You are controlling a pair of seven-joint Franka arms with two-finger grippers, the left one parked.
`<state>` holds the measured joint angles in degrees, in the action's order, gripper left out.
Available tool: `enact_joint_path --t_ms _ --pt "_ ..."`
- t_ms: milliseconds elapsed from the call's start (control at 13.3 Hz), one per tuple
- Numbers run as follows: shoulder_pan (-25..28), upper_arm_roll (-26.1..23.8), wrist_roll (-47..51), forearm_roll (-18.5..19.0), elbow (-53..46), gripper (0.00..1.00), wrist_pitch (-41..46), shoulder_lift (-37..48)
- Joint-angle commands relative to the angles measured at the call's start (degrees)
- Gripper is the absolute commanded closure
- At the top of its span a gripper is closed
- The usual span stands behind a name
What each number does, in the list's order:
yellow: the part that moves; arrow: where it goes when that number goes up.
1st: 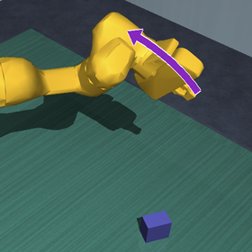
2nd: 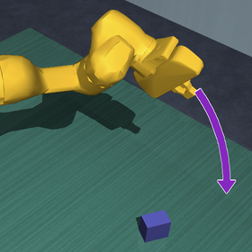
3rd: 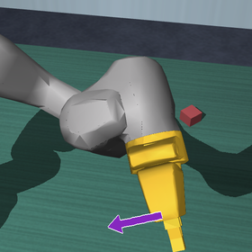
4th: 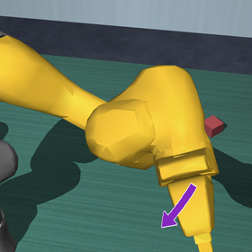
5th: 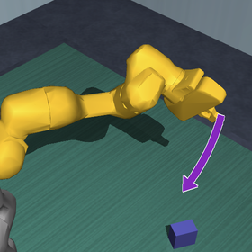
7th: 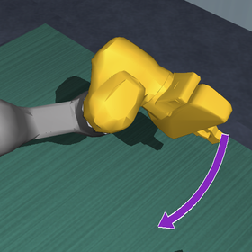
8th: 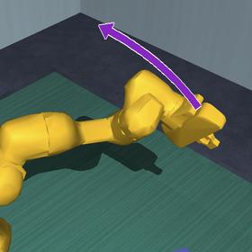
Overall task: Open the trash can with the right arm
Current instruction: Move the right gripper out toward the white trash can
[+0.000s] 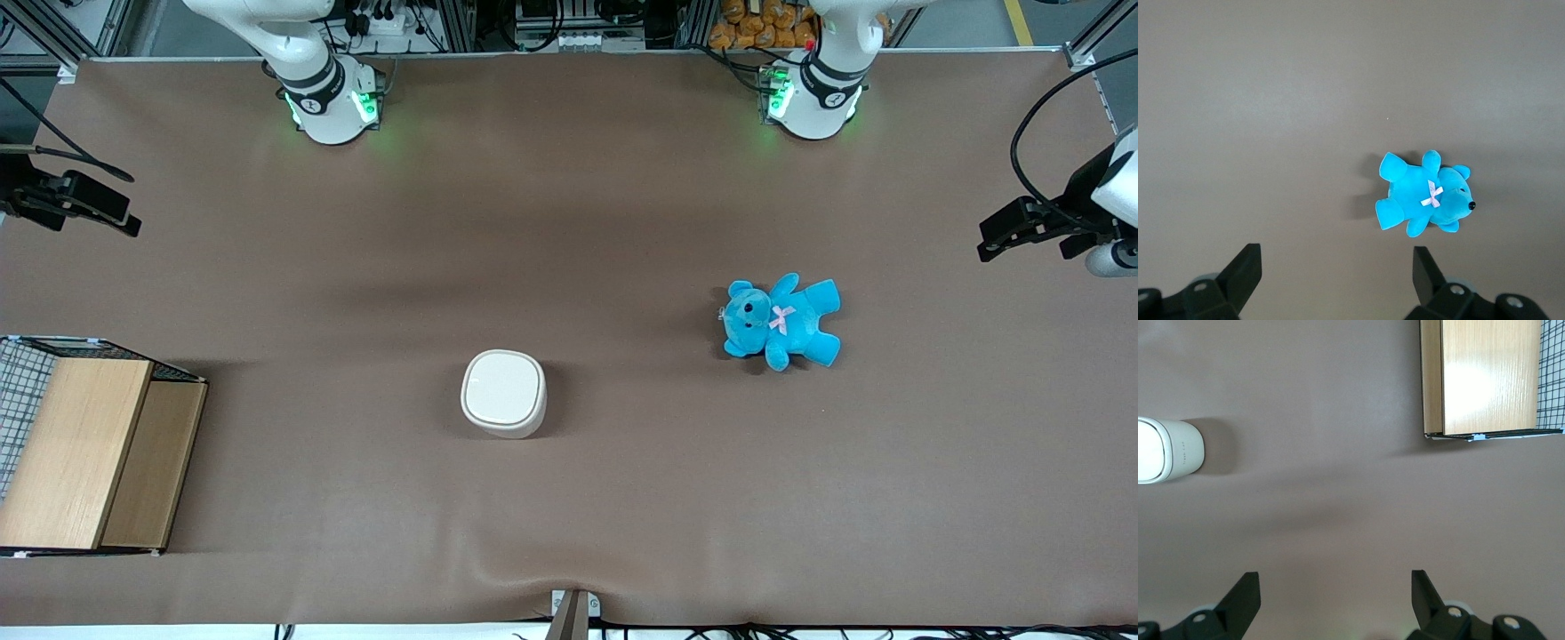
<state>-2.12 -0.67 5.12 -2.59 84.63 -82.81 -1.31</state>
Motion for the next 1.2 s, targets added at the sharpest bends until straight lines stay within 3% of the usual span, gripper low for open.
enact_joint_path --t_ms 0,150,375,600,825,900,1050,1125 --pt "1.84 -0.91 -0.11 0.31 -0.61 0.00 1.94 -1.15" --pt "3.43 -1.00 -0.20 -1.00 -1.13 0.00 2.22 -3.51" --pt "3.97 -1.00 0.32 -6.36 -1.14 0.00 0.55 -5.89" --pt "7.12 -1.09 3.39 -6.28 -2.09 0.00 -1.37 -9.75" --pt "11.95 -1.09 14.00 -6.20 -5.69 0.00 -3.67 -14.76" --pt "13.79 -1.00 17.52 -6.11 -7.18 0.03 -3.67 -16.43" --pt "15.47 -1.00 22.99 -6.28 -9.39 0.20 -4.81 -19.42" --pt "15.92 -1.09 23.62 -6.28 -10.01 0.33 -6.82 -20.57"
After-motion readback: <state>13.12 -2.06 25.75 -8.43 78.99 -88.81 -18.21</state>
